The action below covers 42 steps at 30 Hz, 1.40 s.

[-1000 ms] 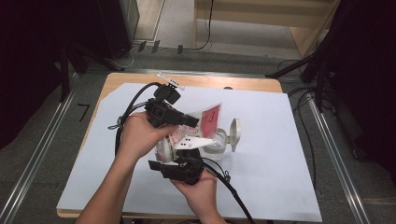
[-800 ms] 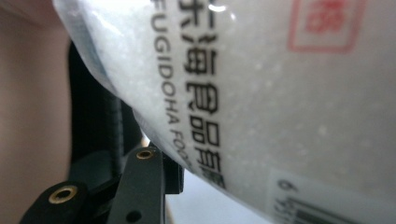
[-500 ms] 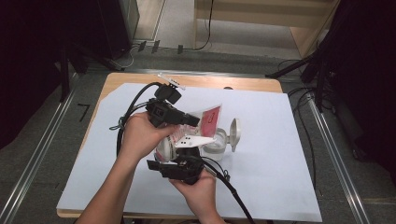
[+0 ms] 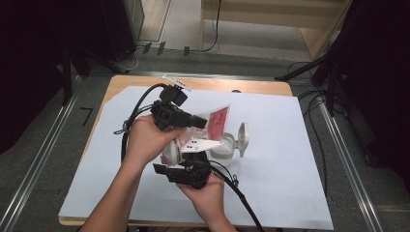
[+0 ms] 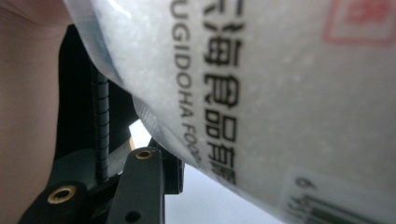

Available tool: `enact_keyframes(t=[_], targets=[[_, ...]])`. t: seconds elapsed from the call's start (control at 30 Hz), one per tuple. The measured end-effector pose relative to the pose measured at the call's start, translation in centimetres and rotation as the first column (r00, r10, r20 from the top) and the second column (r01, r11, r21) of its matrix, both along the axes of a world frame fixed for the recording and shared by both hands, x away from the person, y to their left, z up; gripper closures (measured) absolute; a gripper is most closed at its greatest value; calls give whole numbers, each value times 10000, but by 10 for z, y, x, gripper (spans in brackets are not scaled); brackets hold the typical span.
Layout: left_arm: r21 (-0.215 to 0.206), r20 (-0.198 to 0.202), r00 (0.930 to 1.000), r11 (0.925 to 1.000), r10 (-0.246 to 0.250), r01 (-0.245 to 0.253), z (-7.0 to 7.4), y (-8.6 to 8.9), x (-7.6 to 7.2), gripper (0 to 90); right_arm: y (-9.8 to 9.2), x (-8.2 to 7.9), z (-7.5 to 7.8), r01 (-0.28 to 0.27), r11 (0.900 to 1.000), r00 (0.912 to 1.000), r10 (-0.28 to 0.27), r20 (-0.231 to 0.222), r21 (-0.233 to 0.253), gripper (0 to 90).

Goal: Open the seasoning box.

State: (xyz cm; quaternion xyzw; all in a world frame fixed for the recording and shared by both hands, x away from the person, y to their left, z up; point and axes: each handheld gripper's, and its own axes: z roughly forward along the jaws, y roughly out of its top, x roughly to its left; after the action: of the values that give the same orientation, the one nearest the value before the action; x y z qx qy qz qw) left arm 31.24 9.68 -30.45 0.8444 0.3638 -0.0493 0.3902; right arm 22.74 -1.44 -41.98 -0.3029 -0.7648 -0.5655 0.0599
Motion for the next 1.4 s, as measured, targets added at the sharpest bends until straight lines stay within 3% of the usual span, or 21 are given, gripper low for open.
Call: enact_keyframes(t=[0.03,0.17,0.33,0.47,0.7,0.93,1.4], targets=[[-152,-54,10000,9999,38,-39,-1,0,0,886,1,0,-2,92,9999,9999,-91,73,-125,620],[-106,-188,9998,9999,14,-16,-2,-1,1,882,0,1,-3,136,9996,9998,-132,156,-237,625],[-163,-201,9998,9999,33,-37,-3,0,2,887,2,-3,-4,67,9961,9955,16,944,-875,602],[-110,-221,9998,9999,33,-36,-3,-1,1,885,1,-2,-4,188,9961,9961,-112,875,-861,634],[-102,-81,10000,9999,-27,26,-2,-5,0,869,-2,-3,-3,382,9989,9982,-370,472,-253,635],[23,16,10000,10000,-73,73,0,-5,0,880,-2,-3,0,369,9992,9988,-363,322,-177,635],[-130,-439,9988,9997,-195,189,-2,-7,10,879,-3,-2,1,410,9990,9983,-403,425,-173,633]])
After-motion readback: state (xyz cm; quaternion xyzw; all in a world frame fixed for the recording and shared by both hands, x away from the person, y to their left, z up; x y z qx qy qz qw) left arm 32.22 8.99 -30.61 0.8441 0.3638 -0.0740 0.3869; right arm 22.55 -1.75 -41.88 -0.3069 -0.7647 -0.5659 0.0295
